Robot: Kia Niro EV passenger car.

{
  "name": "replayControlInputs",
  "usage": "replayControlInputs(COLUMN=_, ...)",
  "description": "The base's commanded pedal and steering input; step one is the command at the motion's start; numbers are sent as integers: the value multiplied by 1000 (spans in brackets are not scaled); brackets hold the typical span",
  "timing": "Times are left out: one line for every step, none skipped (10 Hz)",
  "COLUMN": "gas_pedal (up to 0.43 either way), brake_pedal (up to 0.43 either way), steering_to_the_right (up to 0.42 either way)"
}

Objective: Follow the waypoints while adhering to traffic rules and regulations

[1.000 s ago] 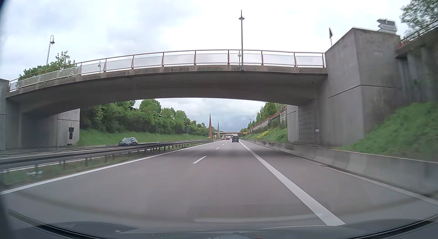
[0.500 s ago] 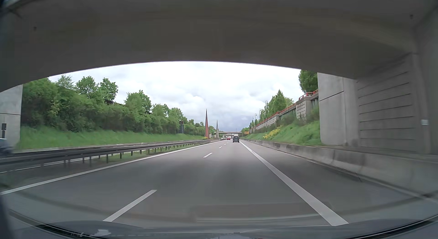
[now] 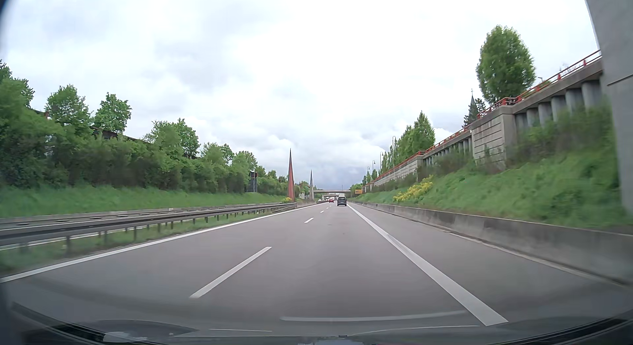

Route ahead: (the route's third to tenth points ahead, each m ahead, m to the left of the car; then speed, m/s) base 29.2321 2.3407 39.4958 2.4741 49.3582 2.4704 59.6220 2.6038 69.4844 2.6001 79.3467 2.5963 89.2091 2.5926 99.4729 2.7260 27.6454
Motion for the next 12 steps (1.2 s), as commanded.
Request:
replayControlInputs(gas_pedal=280, brake_pedal=12, steering_to_the_right=0)
replayControlInputs(gas_pedal=280, brake_pedal=12, steering_to_the_right=0)
replayControlInputs(gas_pedal=280, brake_pedal=12, steering_to_the_right=0)
replayControlInputs(gas_pedal=280, brake_pedal=6, steering_to_the_right=0)
replayControlInputs(gas_pedal=280, brake_pedal=12, steering_to_the_right=0)
replayControlInputs(gas_pedal=280, brake_pedal=12, steering_to_the_right=0)
replayControlInputs(gas_pedal=280, brake_pedal=12, steering_to_the_right=1)
replayControlInputs(gas_pedal=280, brake_pedal=12, steering_to_the_right=2)
replayControlInputs(gas_pedal=280, brake_pedal=12, steering_to_the_right=3)
replayControlInputs(gas_pedal=280, brake_pedal=12, steering_to_the_right=3)
replayControlInputs(gas_pedal=280, brake_pedal=12, steering_to_the_right=4)
replayControlInputs(gas_pedal=280, brake_pedal=12, steering_to_the_right=3)
